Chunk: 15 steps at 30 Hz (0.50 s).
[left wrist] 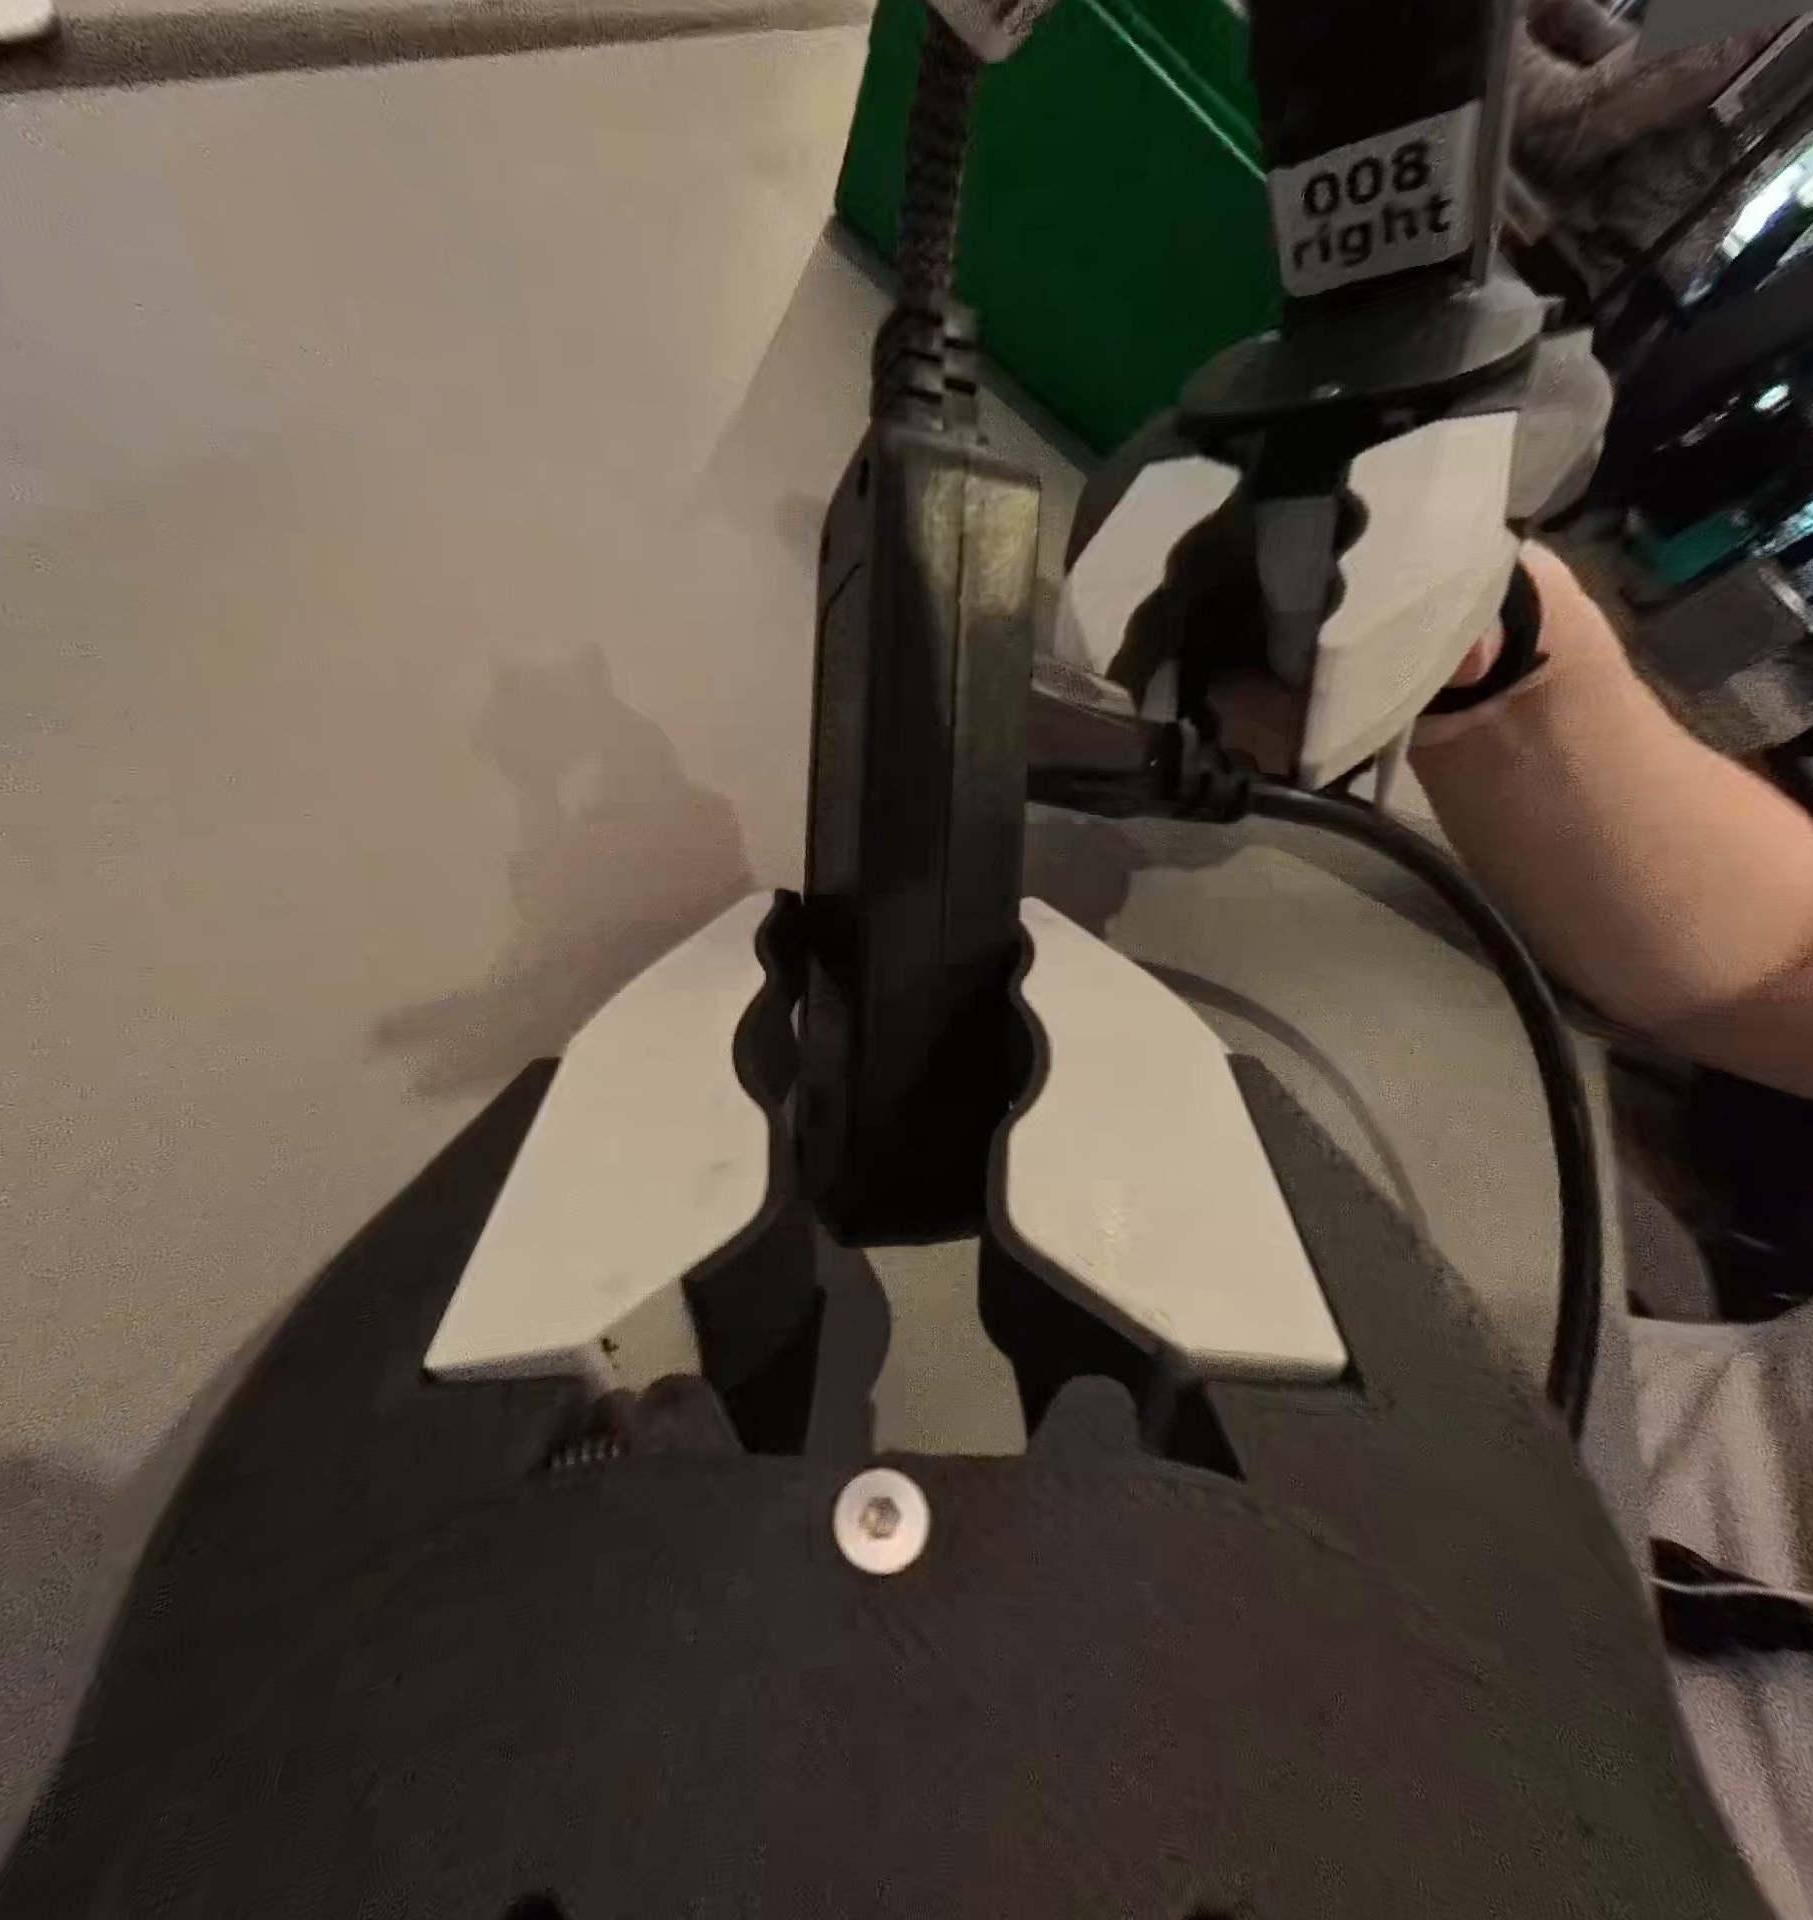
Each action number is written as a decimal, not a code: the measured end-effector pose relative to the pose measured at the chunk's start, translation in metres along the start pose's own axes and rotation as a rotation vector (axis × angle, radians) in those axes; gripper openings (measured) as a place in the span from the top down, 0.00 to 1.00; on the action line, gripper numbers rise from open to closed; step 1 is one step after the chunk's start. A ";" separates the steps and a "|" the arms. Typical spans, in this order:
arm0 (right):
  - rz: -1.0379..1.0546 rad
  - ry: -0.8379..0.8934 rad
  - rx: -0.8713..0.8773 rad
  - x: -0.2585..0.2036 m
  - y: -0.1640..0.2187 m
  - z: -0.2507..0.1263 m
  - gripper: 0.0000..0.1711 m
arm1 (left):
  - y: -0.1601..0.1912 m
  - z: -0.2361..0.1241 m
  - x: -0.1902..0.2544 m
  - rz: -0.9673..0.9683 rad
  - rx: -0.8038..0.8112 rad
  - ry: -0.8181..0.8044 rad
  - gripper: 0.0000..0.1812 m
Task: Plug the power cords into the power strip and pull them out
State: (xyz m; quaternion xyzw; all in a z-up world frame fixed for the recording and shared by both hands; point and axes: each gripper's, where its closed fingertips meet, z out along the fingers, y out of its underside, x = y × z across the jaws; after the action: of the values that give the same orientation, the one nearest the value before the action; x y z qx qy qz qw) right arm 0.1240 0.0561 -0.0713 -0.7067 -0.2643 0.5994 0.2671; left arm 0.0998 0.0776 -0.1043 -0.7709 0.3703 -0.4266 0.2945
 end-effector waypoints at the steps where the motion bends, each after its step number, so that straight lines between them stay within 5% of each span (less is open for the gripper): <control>1: -0.130 0.005 0.015 -0.003 -0.005 -0.006 0.81 | 0.004 -0.003 -0.001 -0.059 -0.018 0.046 0.81; 6: -0.943 0.262 0.115 -0.005 -0.013 -0.025 0.77 | 0.010 -0.010 0.011 -0.265 -0.045 0.305 0.83; 11: -1.268 0.423 0.044 -0.016 -0.003 0.010 0.58 | 0.022 -0.003 0.024 -0.353 -0.116 0.425 0.86; 13: -1.269 0.413 0.037 -0.020 -0.002 0.022 0.68 | 0.034 0.005 0.025 -0.321 -0.181 0.401 0.86; 15: -1.224 0.401 -0.018 -0.016 0.003 0.027 0.93 | 0.042 0.011 0.031 -0.326 -0.233 0.419 0.85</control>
State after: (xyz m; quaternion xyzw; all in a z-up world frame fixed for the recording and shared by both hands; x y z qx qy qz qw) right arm 0.0948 0.0443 -0.0663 -0.5287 -0.5696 0.1927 0.5991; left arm 0.1072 0.0304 -0.1283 -0.7439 0.3408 -0.5728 0.0485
